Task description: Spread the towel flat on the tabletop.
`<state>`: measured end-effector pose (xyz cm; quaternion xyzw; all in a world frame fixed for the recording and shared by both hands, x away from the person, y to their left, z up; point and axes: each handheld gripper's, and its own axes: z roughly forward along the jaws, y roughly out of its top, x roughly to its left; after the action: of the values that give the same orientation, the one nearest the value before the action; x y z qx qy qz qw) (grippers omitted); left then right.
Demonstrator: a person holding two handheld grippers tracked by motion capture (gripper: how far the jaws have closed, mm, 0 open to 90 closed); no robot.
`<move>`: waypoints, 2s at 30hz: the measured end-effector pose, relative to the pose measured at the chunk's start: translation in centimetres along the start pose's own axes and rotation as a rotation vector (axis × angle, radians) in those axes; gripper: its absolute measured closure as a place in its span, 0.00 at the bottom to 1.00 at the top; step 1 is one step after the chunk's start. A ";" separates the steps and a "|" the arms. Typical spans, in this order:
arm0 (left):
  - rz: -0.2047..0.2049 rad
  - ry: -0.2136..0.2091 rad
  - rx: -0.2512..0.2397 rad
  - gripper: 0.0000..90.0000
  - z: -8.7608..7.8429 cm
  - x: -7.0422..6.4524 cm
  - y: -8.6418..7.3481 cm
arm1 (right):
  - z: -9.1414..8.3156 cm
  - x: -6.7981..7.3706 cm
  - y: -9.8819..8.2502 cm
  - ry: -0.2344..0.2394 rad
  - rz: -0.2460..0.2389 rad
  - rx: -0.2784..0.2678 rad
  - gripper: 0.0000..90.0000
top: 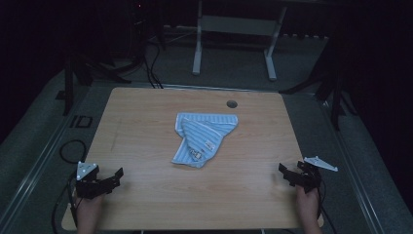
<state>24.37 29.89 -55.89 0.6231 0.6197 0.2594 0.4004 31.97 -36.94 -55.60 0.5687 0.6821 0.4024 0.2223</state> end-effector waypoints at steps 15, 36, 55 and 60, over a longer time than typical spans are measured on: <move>0.204 -0.166 0.311 0.07 -0.7 -0.4 1.6 | 0.3 1.8 1.2 0.088 -0.195 0.220 0.13; 0.314 -0.127 0.671 0.09 0.5 -2.0 2.8 | -0.1 2.5 5.2 0.136 -0.284 0.534 0.14; 0.452 -0.159 0.727 0.09 3.5 -6.2 5.2 | 3.3 6.2 8.2 0.203 -0.404 0.641 0.30; 0.486 -0.184 0.728 0.09 4.2 -7.7 5.7 | 5.0 7.9 8.8 0.221 -0.458 0.688 0.31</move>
<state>30.27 22.10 -52.22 0.8715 0.4682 0.0544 0.1356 39.04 -27.69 -50.29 0.3972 0.9049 0.1501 0.0285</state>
